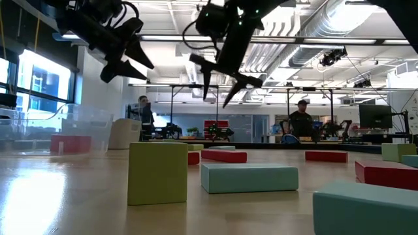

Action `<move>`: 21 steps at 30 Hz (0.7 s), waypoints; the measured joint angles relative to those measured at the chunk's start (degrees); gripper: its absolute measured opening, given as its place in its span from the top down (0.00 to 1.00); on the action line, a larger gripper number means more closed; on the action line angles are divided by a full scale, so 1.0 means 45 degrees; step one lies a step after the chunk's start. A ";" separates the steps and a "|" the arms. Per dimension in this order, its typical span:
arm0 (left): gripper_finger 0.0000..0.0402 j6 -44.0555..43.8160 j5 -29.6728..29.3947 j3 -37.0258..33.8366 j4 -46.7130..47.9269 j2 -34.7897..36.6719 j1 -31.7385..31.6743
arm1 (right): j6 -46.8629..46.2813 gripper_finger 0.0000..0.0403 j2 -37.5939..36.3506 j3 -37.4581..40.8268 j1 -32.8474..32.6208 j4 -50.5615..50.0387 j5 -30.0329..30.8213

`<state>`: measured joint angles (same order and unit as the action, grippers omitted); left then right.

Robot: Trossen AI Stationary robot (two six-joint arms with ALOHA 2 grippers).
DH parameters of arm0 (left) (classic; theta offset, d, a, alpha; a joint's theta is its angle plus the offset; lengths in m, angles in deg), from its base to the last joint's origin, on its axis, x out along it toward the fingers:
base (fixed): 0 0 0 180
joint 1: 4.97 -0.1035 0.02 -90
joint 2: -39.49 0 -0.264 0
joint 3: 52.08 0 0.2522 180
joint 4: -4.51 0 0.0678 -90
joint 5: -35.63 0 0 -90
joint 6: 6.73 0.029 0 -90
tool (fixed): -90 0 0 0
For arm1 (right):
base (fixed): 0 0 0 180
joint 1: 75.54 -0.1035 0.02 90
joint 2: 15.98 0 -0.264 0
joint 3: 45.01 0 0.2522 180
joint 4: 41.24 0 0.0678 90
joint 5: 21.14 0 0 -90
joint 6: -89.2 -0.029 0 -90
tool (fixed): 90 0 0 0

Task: Sort & place blocks by color
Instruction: Put the light blue block into the white bin

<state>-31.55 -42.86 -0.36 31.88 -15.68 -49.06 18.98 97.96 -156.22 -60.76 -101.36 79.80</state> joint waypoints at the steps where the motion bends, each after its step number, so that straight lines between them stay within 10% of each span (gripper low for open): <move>1: 0.51 0.0000 0.0005 0.0000 0.0064 0.0000 0.0002 | -0.0096 0.42 0.0148 0.0000 -0.0006 -0.0167 0.0010; 21: 0.51 0.0899 -0.0024 -0.0002 0.0466 0.0000 0.0153 | -0.2097 0.42 0.2177 0.0005 0.0015 -0.0235 -0.0886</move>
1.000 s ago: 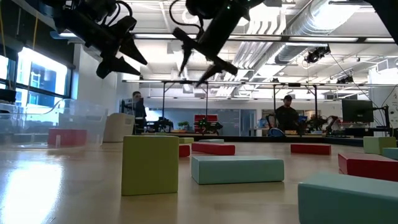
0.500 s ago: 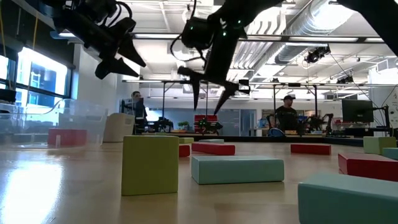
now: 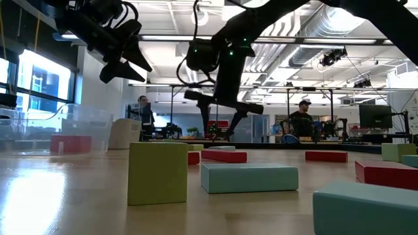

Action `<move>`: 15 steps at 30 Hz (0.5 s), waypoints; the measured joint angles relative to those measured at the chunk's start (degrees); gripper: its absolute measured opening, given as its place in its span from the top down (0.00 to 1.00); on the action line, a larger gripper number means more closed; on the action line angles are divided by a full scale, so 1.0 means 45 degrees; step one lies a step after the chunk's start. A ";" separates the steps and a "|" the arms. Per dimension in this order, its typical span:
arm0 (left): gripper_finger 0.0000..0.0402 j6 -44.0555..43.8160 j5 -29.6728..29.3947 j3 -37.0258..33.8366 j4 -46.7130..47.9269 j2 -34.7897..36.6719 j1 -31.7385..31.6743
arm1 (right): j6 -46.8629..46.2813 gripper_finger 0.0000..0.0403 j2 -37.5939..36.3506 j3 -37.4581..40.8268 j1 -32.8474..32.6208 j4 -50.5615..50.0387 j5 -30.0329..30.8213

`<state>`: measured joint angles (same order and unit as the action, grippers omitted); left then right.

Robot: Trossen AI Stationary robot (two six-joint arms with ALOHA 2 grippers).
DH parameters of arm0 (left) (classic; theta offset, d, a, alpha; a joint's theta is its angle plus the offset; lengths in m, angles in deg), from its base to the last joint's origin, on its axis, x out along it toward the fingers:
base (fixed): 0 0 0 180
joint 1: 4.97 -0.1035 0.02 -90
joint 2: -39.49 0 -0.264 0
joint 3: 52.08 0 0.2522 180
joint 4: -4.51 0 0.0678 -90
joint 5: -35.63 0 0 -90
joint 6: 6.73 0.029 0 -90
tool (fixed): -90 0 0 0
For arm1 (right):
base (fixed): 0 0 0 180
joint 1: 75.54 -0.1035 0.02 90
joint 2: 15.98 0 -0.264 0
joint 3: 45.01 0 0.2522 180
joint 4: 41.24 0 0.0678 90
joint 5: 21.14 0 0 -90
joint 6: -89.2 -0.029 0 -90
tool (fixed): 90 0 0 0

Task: Sort & place blocks by color
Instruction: Put the light blue block into the white bin

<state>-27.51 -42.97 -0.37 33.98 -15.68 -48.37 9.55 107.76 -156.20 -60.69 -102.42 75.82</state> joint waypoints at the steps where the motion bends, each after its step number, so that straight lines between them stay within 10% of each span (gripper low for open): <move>1: 0.51 0.0018 0.0000 0.0004 0.0000 0.0000 0.0000 | -0.0012 0.42 0.0073 0.0000 0.0000 -0.0045 0.0016; 15: 0.51 0.0238 0.0005 0.0002 0.0028 -0.0021 0.0000 | -0.0439 0.42 0.0866 0.0000 0.0015 -0.0096 0.0005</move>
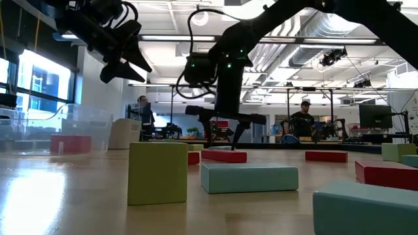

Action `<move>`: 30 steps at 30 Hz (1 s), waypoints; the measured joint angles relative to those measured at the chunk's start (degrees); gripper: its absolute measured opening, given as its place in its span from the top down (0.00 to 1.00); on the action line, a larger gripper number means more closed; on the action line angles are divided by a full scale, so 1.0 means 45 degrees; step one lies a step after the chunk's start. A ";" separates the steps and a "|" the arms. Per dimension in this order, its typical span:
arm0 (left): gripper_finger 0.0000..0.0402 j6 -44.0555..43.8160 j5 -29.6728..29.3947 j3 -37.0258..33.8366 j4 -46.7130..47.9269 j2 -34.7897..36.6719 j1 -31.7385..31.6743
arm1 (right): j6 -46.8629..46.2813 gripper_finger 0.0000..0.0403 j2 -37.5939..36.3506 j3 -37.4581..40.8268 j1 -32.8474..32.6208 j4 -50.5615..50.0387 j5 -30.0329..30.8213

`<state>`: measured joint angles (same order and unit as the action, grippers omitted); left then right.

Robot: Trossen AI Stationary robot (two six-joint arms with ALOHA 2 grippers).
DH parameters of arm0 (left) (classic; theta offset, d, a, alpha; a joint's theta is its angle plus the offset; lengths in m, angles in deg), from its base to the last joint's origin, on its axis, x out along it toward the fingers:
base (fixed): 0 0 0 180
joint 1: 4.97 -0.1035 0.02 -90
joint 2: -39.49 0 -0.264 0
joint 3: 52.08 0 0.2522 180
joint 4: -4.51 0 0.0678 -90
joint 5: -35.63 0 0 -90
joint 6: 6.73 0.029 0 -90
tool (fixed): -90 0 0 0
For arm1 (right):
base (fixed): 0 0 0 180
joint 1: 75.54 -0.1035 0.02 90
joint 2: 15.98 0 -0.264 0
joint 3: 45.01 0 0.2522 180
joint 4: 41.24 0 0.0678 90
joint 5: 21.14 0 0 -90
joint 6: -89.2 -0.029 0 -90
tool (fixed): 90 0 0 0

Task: Sort & place blocks by color
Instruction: Put the light blue block into the white bin

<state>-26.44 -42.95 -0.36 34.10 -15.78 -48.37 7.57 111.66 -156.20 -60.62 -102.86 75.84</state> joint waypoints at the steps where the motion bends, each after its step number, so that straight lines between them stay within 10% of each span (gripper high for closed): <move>1: 0.51 0.0001 0.0004 -0.0001 0.0008 -0.0003 0.0005 | 0.0000 0.42 0.0025 -0.0001 0.0000 -0.0024 -0.0107; 16: 0.51 0.0102 0.0000 0.0000 0.0271 -0.0013 0.0005 | 0.1018 0.75 0.0120 -0.0039 -0.0102 -0.0344 -0.0171; 30: 0.51 0.0832 0.0748 0.0002 0.1299 -0.0013 0.0003 | 0.3663 0.75 0.0188 -0.1831 -0.1276 -0.0405 -0.1344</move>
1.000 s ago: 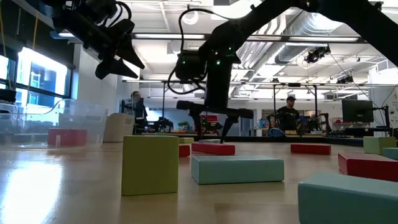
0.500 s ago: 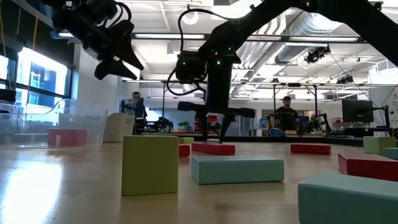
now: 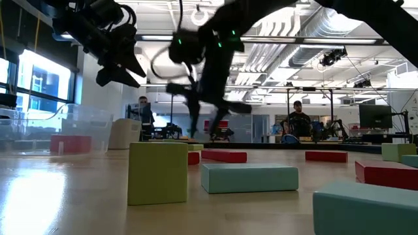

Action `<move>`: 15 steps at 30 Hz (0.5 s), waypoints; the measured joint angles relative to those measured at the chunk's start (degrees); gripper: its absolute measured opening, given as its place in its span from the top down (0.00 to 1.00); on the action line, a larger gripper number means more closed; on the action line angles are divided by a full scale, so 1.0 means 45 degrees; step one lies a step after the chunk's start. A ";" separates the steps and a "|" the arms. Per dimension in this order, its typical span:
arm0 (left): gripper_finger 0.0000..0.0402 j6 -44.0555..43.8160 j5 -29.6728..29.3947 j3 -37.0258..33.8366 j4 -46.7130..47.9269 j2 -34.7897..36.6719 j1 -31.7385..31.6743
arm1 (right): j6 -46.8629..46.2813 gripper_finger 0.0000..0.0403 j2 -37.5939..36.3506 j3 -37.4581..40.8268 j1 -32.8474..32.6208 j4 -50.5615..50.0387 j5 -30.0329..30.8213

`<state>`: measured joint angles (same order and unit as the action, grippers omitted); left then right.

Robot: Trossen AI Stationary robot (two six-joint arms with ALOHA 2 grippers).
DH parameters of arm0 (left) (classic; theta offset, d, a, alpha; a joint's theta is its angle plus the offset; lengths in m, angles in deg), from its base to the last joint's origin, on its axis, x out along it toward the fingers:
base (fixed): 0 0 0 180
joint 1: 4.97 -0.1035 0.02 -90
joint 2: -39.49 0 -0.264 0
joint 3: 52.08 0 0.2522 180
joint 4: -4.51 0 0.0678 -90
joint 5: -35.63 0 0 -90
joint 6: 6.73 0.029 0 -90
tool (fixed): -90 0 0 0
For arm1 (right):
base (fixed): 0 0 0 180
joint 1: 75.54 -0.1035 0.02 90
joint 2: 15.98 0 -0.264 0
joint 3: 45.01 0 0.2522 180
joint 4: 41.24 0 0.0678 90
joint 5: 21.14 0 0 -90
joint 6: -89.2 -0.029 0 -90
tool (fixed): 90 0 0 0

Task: Sort & place blocks by color
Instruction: Put the light blue block into the white bin

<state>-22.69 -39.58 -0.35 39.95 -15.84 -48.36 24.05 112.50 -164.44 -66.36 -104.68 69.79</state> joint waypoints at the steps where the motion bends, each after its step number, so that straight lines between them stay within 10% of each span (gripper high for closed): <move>1: 0.51 0.0105 0.0252 -0.0003 0.0039 0.0000 0.0001 | 0.0230 0.75 -0.0001 -0.0354 -0.0122 -0.0162 0.0086; 15: 0.51 -0.1948 0.2483 -0.0003 0.0184 0.0024 0.0001 | 0.3615 0.75 -0.0073 -0.4742 -0.0803 -0.1886 0.1088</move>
<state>-31.46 -28.41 -0.37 40.77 -15.73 -48.35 40.32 112.17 -185.78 -69.98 -113.16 74.69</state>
